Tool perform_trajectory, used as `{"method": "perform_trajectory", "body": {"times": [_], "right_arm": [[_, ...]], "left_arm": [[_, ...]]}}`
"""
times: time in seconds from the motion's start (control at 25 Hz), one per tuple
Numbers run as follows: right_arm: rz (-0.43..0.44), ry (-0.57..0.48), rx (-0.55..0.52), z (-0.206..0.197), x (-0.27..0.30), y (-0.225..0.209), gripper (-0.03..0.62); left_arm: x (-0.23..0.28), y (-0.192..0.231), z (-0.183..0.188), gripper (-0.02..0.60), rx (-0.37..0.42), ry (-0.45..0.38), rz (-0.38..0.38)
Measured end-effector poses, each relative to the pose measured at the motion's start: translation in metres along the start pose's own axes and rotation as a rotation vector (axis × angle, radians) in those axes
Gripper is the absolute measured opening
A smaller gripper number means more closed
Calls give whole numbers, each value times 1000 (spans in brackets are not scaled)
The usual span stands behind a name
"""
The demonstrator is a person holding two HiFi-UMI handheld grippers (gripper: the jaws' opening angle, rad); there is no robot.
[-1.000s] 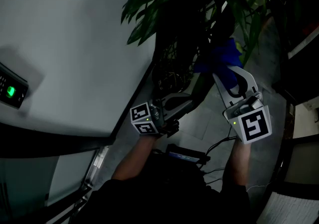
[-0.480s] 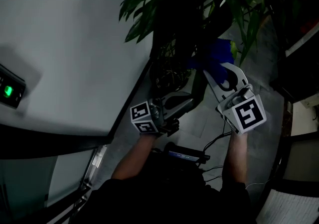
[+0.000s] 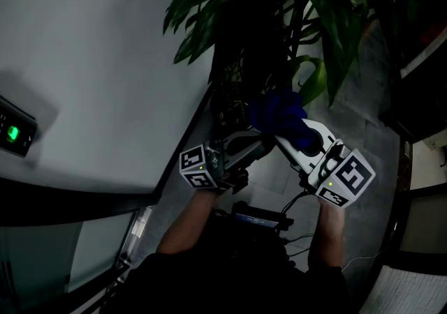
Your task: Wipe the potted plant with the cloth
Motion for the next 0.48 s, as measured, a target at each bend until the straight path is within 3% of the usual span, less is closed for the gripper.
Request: {"method": "perform_trajectory", "body": {"times": [0.08, 0.2, 0.28, 0.36, 0.48], "right_arm": [[-63, -72, -63, 25, -8, -6, 94], [-273, -217, -236, 73, -18, -34, 94], [-371, -239, -339, 85, -14, -52, 94], [-394, -181, -383, 74, 1, -67, 95], [-308, -64, -328, 39, 22, -65, 95]], "left_arm": [[-1, 0, 3, 5, -1, -8, 6], [-2, 2, 7, 5, 0, -12, 10], [-2, 3, 6, 5, -1, -12, 9], [-1, 2, 6, 5, 1, -18, 8], [-3, 0, 6, 5, -4, -27, 4]]}}
Point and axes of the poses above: the fingertips, and each gripper's own axes: x forward along the fingers, y to its left, z out of its top, the point moved 2 cm from there along -x, backward along the fingers, and after that the axes turned 2 degrees about -z, right-handed, at the moved point
